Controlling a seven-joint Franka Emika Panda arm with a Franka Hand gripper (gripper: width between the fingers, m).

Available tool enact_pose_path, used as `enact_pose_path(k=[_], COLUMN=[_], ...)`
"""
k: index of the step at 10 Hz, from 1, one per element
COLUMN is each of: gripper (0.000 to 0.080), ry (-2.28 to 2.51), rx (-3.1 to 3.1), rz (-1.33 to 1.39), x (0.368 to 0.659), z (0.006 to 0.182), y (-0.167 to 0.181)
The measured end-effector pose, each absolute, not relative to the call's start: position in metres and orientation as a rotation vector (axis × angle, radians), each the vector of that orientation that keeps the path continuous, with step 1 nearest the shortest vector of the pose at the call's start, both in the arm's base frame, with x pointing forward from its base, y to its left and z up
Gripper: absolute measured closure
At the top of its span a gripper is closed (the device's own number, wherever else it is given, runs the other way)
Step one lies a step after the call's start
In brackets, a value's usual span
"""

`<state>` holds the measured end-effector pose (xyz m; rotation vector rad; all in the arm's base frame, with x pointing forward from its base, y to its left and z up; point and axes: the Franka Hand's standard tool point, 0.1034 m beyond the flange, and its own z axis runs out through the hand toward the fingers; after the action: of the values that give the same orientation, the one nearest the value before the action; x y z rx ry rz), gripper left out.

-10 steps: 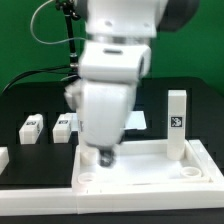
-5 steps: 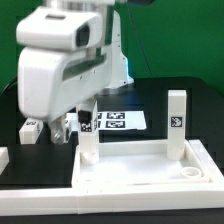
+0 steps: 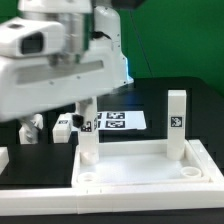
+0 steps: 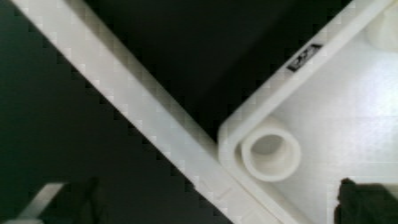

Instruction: Assemble desk

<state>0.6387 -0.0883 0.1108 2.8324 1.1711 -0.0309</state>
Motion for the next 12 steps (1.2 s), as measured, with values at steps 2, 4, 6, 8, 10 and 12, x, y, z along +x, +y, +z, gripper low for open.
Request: enact_pose_path(k=[2,4,6,8,10,12], gripper=[0.015,0.015,0.015,0.015,0.015,0.015], ry=[0.943,0.523,0.38,0.066,-0.314,-0.499], rx=[2.942,3.086,3.105,3.188,3.27,3.27], rz=[-0.028,-0.071,-0.062,-0.066,-0.088,-0.121], x=[0.618,0.605,0.607,0.602,0.579,0.562], z=[0.128,0.13,0.128,0.127,0.117,0.11], y=[-0.118,-0.123,-0.12,-0.122,-0.129,-0.134])
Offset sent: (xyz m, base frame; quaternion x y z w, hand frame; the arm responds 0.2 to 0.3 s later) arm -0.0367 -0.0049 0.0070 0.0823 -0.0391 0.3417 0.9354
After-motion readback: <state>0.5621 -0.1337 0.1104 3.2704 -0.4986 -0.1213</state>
